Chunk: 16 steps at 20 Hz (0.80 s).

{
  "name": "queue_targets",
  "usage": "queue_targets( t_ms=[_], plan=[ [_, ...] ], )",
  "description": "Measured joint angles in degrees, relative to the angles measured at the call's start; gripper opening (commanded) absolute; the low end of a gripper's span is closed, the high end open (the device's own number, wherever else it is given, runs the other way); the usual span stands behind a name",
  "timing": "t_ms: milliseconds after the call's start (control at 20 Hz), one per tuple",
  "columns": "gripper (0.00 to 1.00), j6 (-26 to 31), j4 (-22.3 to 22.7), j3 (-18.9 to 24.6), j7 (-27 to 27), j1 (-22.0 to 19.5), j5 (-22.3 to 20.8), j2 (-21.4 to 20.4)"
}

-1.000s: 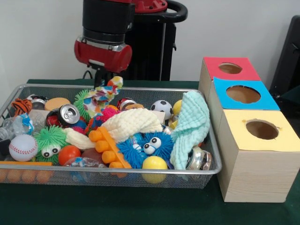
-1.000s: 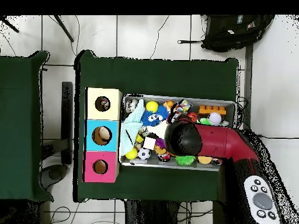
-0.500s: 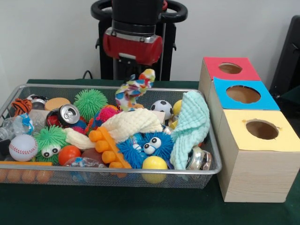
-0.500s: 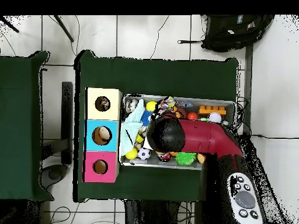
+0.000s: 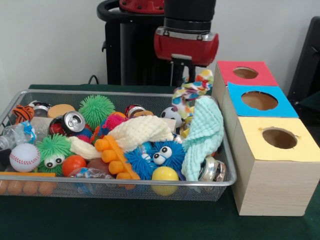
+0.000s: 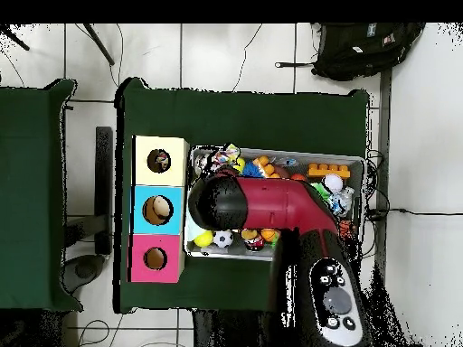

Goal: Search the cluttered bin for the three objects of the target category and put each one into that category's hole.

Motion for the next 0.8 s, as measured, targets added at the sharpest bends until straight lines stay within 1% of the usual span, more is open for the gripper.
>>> queue_targets(
  t_ms=[800],
  plan=[
    [0.00,1.0,-5.5,-3.8,0.0,8.3,5.8,1.4]
  ],
)
